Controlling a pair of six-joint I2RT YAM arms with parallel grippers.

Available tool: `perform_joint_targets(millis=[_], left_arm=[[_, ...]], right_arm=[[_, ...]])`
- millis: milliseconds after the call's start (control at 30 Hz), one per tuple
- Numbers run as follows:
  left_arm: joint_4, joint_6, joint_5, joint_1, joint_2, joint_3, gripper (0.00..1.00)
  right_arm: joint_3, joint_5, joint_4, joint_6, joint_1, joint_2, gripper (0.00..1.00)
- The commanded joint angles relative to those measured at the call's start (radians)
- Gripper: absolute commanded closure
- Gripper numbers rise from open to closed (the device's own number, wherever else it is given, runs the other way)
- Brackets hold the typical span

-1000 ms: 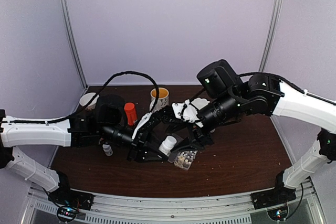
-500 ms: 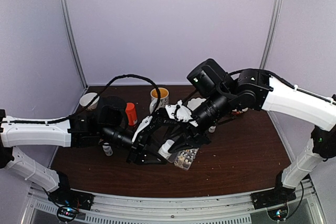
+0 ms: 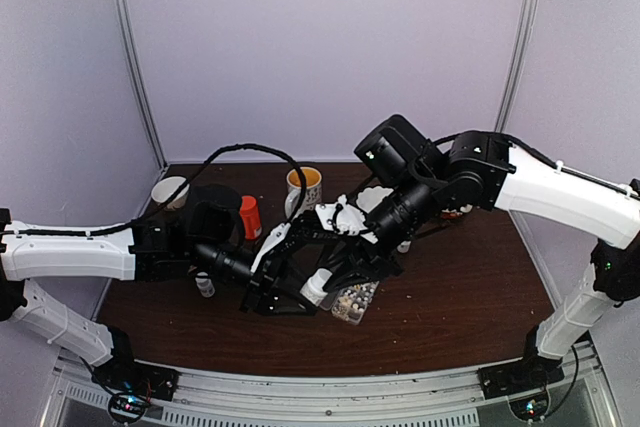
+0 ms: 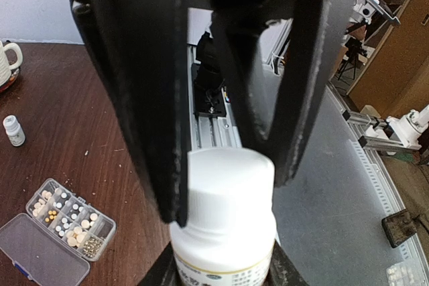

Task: Sort the pills into containers
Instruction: Screw the lid of the pill bottle onto the pill bottle.

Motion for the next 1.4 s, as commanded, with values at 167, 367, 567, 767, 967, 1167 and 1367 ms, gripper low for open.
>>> perform_joint_targets(millis=[167, 367, 567, 767, 967, 1167, 1367], left_arm=[[0.028, 0.018, -0.003, -0.002, -0.014, 0.042, 0.88], [-0.044, 0.04, -0.154, -0.002, -0.029, 0.055, 0.86], [-0.107, 0.099, -0.392, -0.014, -0.046, 0.073, 0.86], [-0.158, 0.204, -0.704, -0.089, -0.046, 0.115, 0.87], [-0.131, 0.273, -0.957, -0.137, -0.032, 0.139, 0.88], [-0.071, 0.366, -1.141, -0.179, -0.027, 0.139, 0.88], [-0.004, 0.548, -1.364, -0.247, 0.032, 0.161, 0.9]], right_arm=[[0.029, -0.017, -0.029, -0.015, -0.007, 0.021, 0.79], [0.007, -0.011, -0.001, 0.053, -0.008, 0.015, 0.84], [-0.097, 0.035, 0.165, 0.294, -0.008, -0.044, 0.92], [-0.181, 0.106, 0.277, 0.539, -0.008, -0.09, 0.94], [-0.229, 0.2, 0.349, 0.806, -0.009, -0.1, 1.0], [-0.28, 0.269, 0.411, 1.033, -0.01, -0.109, 0.95], [-0.319, 0.262, 0.468, 1.237, -0.037, -0.087, 0.98]])
